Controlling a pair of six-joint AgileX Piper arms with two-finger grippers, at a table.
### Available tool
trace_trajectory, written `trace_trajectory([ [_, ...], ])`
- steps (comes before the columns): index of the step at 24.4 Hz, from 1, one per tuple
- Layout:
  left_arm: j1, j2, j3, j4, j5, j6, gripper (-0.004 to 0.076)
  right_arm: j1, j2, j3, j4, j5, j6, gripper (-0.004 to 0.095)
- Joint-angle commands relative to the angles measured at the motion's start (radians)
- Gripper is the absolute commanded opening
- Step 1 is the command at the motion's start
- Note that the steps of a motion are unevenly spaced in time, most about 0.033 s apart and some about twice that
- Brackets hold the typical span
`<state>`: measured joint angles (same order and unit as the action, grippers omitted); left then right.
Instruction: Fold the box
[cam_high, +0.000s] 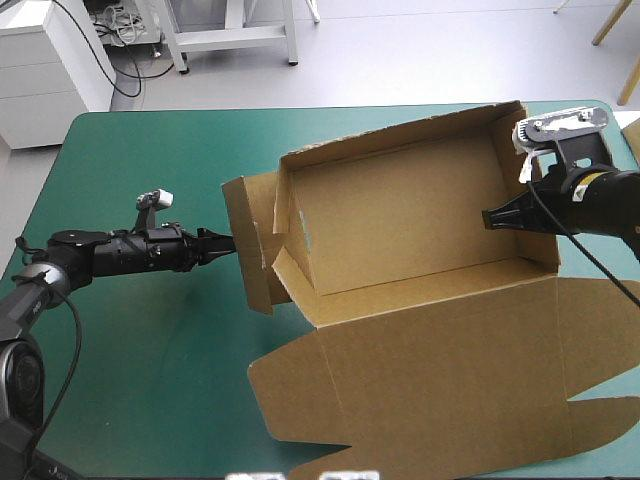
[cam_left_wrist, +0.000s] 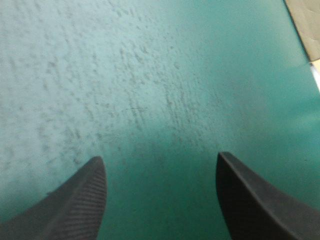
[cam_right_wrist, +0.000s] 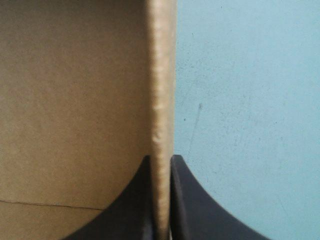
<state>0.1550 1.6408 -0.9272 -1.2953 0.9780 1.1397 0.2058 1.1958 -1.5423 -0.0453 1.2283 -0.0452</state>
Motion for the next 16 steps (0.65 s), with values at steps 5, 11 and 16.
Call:
trace_trajectory([
  [5, -0.059, 0.029, -0.026, -0.176, 0.224, 0.117, 0.0454, -0.003, -0.001, -0.032, 0.002, -0.081, 0.008, -0.0022],
  [11, -0.082, -0.02, -0.026, -0.235, 0.302, 0.161, 0.0397, -0.003, 0.066, -0.032, 0.007, -0.075, 0.008, -0.0021],
  [16, -0.09, -0.124, -0.026, -0.232, 0.281, 0.147, 0.0384, -0.003, 0.106, -0.032, 0.007, -0.079, 0.008, -0.0022],
])
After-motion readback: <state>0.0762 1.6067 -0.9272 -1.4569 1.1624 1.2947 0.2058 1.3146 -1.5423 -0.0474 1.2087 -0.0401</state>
